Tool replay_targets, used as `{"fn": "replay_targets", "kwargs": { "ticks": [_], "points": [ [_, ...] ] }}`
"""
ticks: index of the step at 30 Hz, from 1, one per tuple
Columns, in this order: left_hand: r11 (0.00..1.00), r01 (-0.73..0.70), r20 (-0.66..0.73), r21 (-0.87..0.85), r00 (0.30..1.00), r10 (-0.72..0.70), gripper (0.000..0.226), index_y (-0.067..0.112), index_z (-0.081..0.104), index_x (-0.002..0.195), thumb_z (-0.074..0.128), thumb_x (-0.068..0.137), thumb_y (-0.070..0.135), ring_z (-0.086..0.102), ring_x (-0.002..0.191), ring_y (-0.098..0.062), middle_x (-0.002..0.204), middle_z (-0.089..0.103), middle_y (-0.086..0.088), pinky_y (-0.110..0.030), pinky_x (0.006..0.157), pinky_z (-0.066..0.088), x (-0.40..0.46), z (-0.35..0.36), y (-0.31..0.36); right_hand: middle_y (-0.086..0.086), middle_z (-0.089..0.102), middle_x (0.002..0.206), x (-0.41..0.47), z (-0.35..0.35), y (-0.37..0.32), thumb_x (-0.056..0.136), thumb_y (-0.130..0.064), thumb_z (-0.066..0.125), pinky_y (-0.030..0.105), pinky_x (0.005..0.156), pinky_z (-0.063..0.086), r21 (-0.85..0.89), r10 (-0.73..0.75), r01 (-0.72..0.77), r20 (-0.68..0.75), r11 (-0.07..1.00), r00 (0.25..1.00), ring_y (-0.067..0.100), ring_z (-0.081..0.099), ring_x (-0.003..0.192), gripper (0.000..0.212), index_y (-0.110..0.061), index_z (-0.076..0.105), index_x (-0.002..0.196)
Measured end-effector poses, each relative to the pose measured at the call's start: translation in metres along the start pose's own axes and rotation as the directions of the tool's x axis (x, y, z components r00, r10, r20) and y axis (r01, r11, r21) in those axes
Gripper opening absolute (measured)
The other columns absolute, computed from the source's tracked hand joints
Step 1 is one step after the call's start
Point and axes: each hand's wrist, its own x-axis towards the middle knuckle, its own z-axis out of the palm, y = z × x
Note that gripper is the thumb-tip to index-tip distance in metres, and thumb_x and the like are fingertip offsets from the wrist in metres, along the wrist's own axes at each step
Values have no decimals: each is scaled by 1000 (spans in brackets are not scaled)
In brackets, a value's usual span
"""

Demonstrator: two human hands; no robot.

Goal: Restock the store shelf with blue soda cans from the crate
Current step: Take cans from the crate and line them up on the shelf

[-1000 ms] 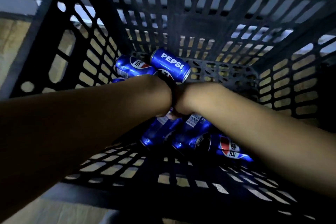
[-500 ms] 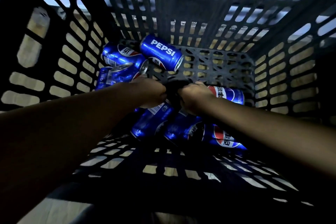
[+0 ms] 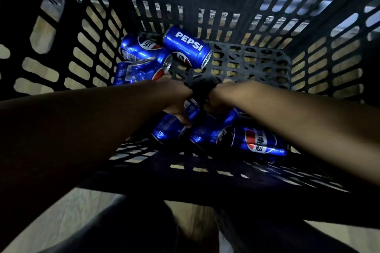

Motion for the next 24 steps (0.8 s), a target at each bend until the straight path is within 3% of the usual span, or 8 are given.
{"fn": "replay_targets", "kwargs": {
  "ticks": [3,5,8,10,12,14,16,24],
  "points": [
    [1000,5,7,15,1000,-6,89,19,45,133,63,65,72,47,122,-24,136,50,-1,-37,104,33,-1,1,0,-2,53,73,-3,-3,4,93,-41,52,25,66,36,192,-29,21,41,981,999,13,49,64,30,-14,54,82],
    [1000,5,11,21,1000,-5,90,20,44,134,62,64,73,46,123,-23,137,49,-1,-39,105,33,-1,1,0,-2,47,65,-6,-4,5,92,-37,56,25,53,36,276,-63,38,84,961,994,11,42,57,36,-14,47,66],
    [999,2,10,39,1000,-2,88,21,43,135,62,66,72,45,125,-23,138,48,-1,-39,106,31,-3,0,0,-6,56,51,-8,-4,1,90,-34,59,22,52,36,233,-120,72,202,970,972,11,44,60,30,-19,49,66],
    [999,1,16,50,1000,-2,87,20,42,135,61,67,71,44,126,-23,139,48,-1,-38,107,29,-5,-1,2,-5,64,75,-13,-5,-3,85,-38,65,24,62,42,103,-100,76,249,992,963,14,51,74,21,-19,60,92],
    [999,6,23,42,1000,-7,86,19,43,134,62,67,70,46,124,-23,137,49,-1,-37,106,31,-4,-1,3,4,52,125,-15,-2,-4,78,-43,72,29,88,42,-135,-70,106,251,985,965,23,50,111,70,-16,43,135],
    [999,9,31,33,999,-10,84,19,44,132,63,67,70,47,122,-24,134,51,-2,-37,104,33,-5,-1,3,6,29,149,-12,2,-4,74,-38,76,40,106,36,-289,-42,103,213,952,976,28,33,134,95,-18,20,148],
    [999,10,28,33,1000,-11,84,19,44,133,63,68,69,46,124,-24,135,50,-1,-36,105,33,-4,-1,2,9,19,153,-6,6,-4,78,-29,73,46,109,32,-318,-50,113,198,941,979,31,25,139,93,-20,14,150],
    [1000,8,23,23,1000,-8,83,18,41,135,61,71,68,50,119,-24,132,52,-2,-35,100,33,0,4,-3,4,30,150,-10,13,-7,74,-34,77,27,87,35,-409,-93,134,118,902,989,23,31,137,87,-16,32,146]
  ]
}}
